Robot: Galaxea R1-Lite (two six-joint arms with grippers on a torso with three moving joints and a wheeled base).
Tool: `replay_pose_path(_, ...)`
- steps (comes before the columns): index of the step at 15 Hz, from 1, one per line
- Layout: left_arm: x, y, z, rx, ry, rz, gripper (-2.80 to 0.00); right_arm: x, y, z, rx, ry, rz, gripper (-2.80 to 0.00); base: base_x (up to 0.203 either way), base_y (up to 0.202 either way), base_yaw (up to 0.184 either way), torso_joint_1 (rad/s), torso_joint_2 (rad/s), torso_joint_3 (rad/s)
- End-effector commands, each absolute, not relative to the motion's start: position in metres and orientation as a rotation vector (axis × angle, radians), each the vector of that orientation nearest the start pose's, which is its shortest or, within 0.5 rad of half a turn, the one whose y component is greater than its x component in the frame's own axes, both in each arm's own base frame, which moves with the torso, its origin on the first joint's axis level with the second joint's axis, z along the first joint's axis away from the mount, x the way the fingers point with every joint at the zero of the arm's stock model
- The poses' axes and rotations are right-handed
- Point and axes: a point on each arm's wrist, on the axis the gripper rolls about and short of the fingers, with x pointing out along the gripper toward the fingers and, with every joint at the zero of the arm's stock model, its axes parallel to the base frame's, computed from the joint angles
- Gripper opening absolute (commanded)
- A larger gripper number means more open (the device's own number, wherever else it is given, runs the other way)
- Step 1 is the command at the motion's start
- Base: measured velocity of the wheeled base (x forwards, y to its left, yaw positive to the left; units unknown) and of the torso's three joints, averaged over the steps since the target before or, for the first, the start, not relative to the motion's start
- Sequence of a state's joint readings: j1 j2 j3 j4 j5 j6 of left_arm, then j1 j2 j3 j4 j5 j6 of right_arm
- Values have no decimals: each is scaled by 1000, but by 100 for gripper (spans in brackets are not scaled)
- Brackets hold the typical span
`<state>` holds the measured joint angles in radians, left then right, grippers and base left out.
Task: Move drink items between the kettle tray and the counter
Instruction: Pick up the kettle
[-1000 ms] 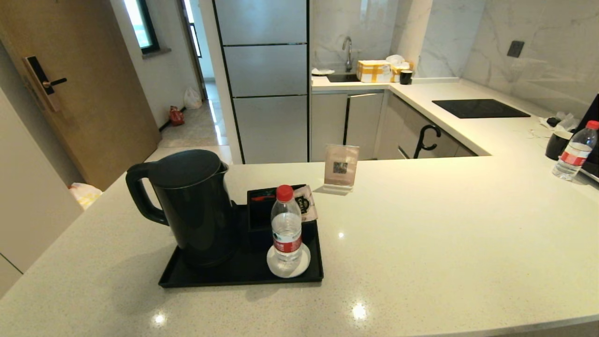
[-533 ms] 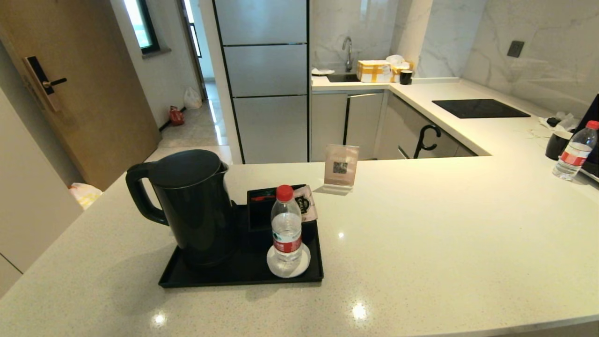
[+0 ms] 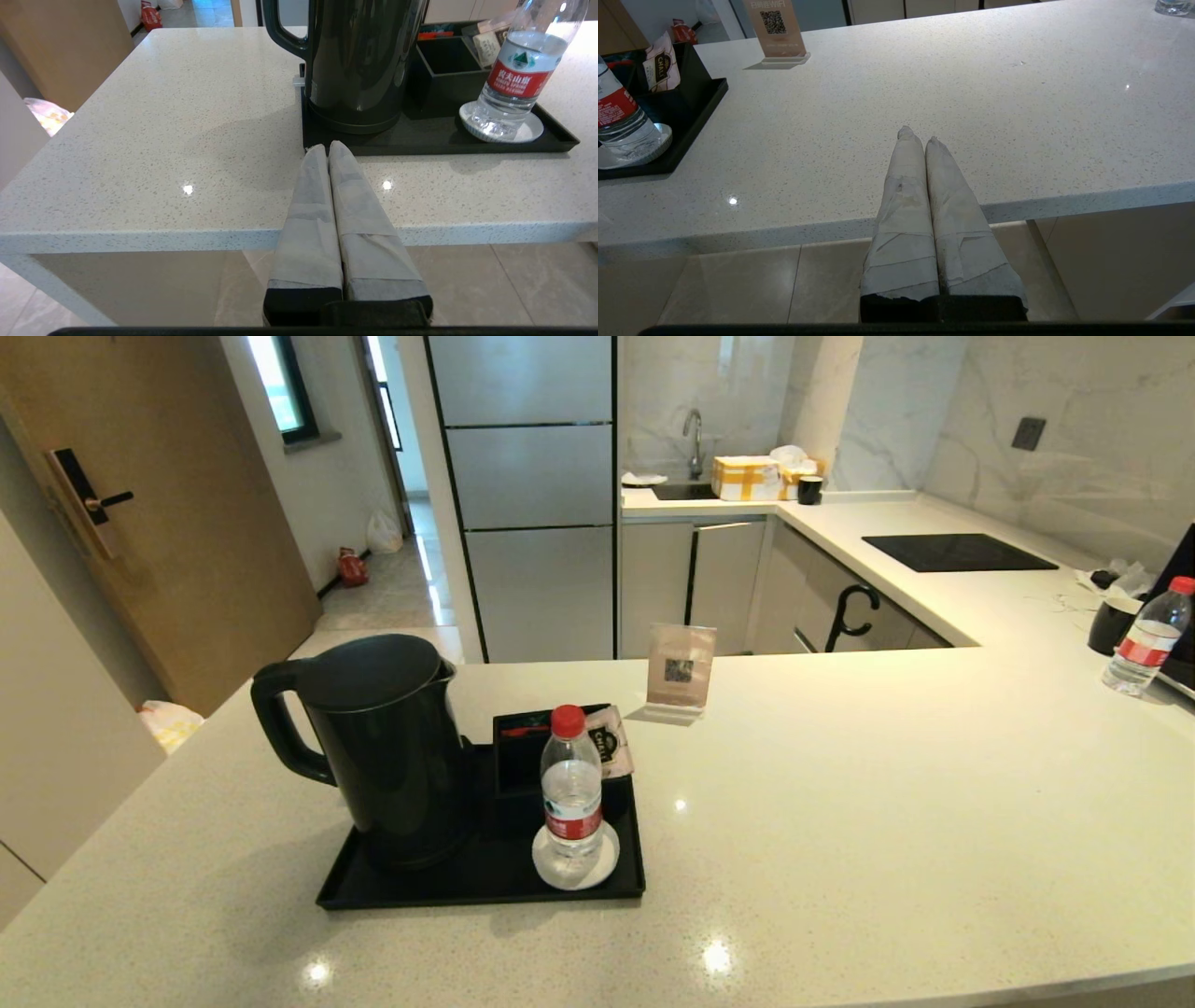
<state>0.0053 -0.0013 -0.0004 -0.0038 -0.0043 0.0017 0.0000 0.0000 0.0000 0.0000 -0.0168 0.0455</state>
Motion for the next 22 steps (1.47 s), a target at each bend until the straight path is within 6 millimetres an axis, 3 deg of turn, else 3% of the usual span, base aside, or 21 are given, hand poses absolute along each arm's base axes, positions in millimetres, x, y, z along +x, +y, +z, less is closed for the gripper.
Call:
replay_pose_path(1,-23,0,76,9,-4,2,-280,-23,0,75,46,3,-17,-280,0,0,0,0,0,0)
replay_pose_path(8,-23,0,78,54,5,4,-280,-23,0,75,46,3,-17,-280,0,0,0,0,0,0)
replay_pose_path(9,-25,0,90,54,9,2,-280,-23,0,75,46,3,-17,-280,0,0,0,0,0,0)
replay_pose_path(12,-21,1,157,17,70,77,-280,-23,0,75,46,3,-17,-280,0,0,0,0,0,0)
replay_pose_path(14,12,3,192,12,267,157,-280,-23,0,75,46,3,-17,-280,0,0,0,0,0,0)
replay_pose_path(16,53,5,208,25,447,219,-280,-23,0,75,46,3,-17,-280,0,0,0,0,0,0)
replay_pose_path(20,138,8,191,52,701,275,-280,-23,0,75,46,3,-17,-280,0,0,0,0,0,0)
replay_pose_path(22,187,8,167,53,745,273,-280,-23,0,75,46,3,-17,-280,0,0,0,0,0,0)
